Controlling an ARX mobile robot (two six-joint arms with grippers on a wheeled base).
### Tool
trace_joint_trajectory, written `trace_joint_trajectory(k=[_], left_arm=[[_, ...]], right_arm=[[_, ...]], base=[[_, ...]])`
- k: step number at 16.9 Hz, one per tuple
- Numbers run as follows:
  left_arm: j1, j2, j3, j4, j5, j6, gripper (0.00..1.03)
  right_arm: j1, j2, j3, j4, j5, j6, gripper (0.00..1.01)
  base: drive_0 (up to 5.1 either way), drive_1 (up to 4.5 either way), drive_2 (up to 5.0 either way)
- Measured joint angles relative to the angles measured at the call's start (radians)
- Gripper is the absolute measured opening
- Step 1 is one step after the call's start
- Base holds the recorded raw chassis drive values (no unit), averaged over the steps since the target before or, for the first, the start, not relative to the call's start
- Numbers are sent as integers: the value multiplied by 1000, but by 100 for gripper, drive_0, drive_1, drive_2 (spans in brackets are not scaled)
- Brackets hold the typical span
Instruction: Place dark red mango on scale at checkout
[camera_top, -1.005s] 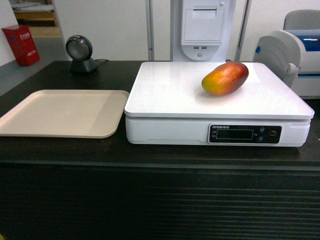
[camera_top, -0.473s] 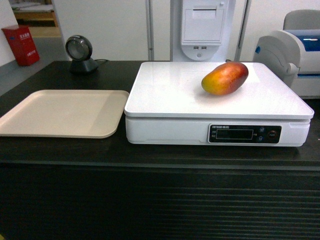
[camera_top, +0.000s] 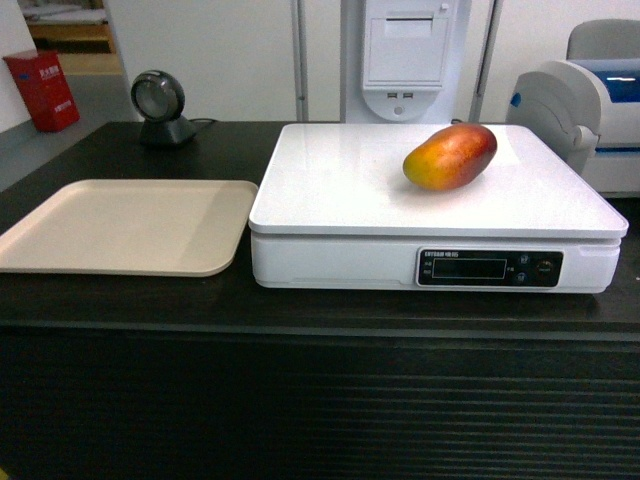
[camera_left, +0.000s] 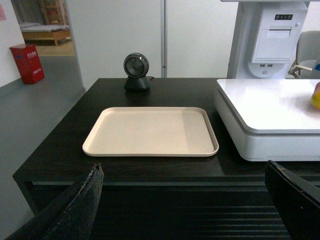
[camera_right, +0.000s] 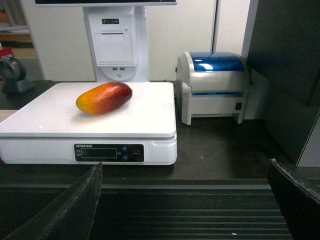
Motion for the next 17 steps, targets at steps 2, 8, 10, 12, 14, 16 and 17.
trace_joint_trajectory(k=[2, 8, 10, 12, 14, 16, 17], left_arm=[[0, 0, 0, 0, 0, 0, 98], [0, 0, 0, 0, 0, 0, 98], [0, 0, 0, 0, 0, 0, 98], [0, 0, 0, 0, 0, 0, 98], [0, 0, 0, 0, 0, 0, 98], [0, 0, 0, 0, 0, 0, 98], [0, 0, 0, 0, 0, 0, 98]], right_arm=[[0, 0, 0, 0, 0, 0, 98], [0, 0, 0, 0, 0, 0, 98], [0, 0, 0, 0, 0, 0, 98], [0, 0, 0, 0, 0, 0, 98], [0, 0, 0, 0, 0, 0, 98], [0, 0, 0, 0, 0, 0, 98], [0, 0, 0, 0, 0, 0, 98]], base=[[0, 0, 0], [0, 0, 0], [0, 0, 0], [0, 0, 0], [0, 0, 0], [0, 0, 0], [0, 0, 0]])
